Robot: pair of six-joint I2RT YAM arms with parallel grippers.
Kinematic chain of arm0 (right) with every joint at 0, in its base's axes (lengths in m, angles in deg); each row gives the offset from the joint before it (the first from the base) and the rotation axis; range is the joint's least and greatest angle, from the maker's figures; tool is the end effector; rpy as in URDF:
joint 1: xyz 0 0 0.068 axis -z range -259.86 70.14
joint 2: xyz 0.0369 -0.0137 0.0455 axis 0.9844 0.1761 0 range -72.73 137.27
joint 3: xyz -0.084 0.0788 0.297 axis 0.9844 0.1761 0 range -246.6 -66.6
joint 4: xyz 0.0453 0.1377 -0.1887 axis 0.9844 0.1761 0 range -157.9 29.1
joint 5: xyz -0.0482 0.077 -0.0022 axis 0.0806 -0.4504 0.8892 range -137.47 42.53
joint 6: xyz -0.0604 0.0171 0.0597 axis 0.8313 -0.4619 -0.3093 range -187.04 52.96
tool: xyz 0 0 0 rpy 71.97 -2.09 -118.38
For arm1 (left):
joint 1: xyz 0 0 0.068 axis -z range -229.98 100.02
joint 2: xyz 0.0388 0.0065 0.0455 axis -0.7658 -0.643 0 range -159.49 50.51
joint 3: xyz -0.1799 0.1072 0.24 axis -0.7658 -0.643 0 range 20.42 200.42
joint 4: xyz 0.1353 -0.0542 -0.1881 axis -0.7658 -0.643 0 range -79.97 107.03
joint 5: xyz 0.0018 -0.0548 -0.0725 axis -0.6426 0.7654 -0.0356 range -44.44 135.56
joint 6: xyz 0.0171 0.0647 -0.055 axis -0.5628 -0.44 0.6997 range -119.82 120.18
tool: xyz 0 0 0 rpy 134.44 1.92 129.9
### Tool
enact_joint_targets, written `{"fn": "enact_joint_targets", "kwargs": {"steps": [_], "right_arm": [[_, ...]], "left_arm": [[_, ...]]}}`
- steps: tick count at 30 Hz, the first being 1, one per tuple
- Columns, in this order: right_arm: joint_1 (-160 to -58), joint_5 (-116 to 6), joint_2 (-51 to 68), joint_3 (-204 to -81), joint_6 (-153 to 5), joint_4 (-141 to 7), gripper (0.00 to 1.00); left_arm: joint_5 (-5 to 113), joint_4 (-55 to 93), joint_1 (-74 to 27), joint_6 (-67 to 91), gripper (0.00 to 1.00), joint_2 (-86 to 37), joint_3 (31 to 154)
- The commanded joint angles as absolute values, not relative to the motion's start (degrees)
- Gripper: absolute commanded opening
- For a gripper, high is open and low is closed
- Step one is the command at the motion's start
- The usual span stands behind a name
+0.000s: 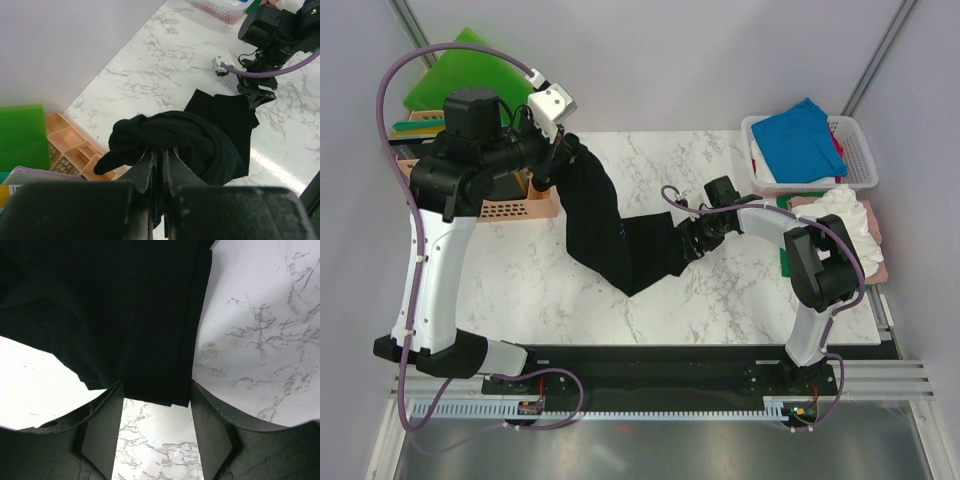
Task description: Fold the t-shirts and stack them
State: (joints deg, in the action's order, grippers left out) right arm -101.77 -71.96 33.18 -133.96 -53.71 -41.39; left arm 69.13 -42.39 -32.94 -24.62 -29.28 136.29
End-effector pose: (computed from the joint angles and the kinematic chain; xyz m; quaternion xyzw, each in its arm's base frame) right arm 0.3361 0.1694 0.1924 -0.3325 0.8956 0.2223 0.1950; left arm 0.2200 -0.0995 0.5404 0.3968 0.7240 -0.1339 0.5481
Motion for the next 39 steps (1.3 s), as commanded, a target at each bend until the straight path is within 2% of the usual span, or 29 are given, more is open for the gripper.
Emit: {"fn": "enact_joint_targets", "kwargs": {"steps": [1, 3, 4, 5, 6, 7, 8, 10, 14, 21, 29, 34, 39], "right_arm": [[-101.74, -71.91, 33.97, -134.90, -53.32, -42.93, 0.62], [-101.74, -71.56, 34.06, -134.72, -53.15, -42.93, 0.61], [-101.74, -71.47, 33.97, -134.55, -53.15, -42.93, 0.53], [-101.74, -71.38, 33.97, -134.54, -53.24, -43.02, 0.44], [-101.74, -71.38, 34.06, -134.54, -53.32, -42.94, 0.20], [-101.74, -71.29, 34.15, -134.63, -53.50, -42.93, 0.02], [-101.74, -71.03, 34.06, -134.72, -53.67, -42.85, 0.00], [-101.74, -70.15, 32.92, -135.59, -52.72, -42.32, 0.00], [-100.25, -66.81, 21.36, -138.84, -52.01, -41.79, 0.00], [-98.84, -59.17, 4.63, -154.56, -49.55, -34.50, 0.00], [-98.40, -41.36, -11.80, -157.74, -44.19, -33.44, 0.00], [-98.40, -33.25, -15.07, -160.56, -39.88, -31.95, 0.00], [-98.40, -26.22, -17.44, -159.51, -39.70, -31.68, 0.00]], "left_arm": [[69.20, -37.90, -33.37, -26.72, 0.02, -27.01, 136.43], [69.38, -37.72, -33.37, -26.63, 0.02, -27.10, 136.17], [69.46, -37.72, -33.46, -26.63, 0.02, -27.01, 136.08], [69.55, -37.64, -33.55, -26.72, 0.02, -27.01, 135.99], [69.47, -37.55, -33.46, -26.55, 0.02, -26.92, 135.91], [69.55, -37.55, -33.46, -26.54, 0.02, -27.01, 135.73], [69.64, -37.37, -33.46, -26.54, 0.02, -26.84, 135.47], [69.38, -37.29, -33.55, -26.63, 0.02, -26.66, 134.33], [68.85, -36.32, -33.72, -27.16, 0.02, -25.61, 129.33], [67.97, -33.86, -34.25, -27.69, 0.02, -24.02, 122.47], [67.27, -33.33, -34.78, -27.86, 0.02, -22.62, 121.14], [64.38, -31.85, -35.21, -27.69, 0.02, -21.57, 119.39], [63.84, -26.75, -41.01, -25.32, 0.02, -17.18, 114.74]]}}
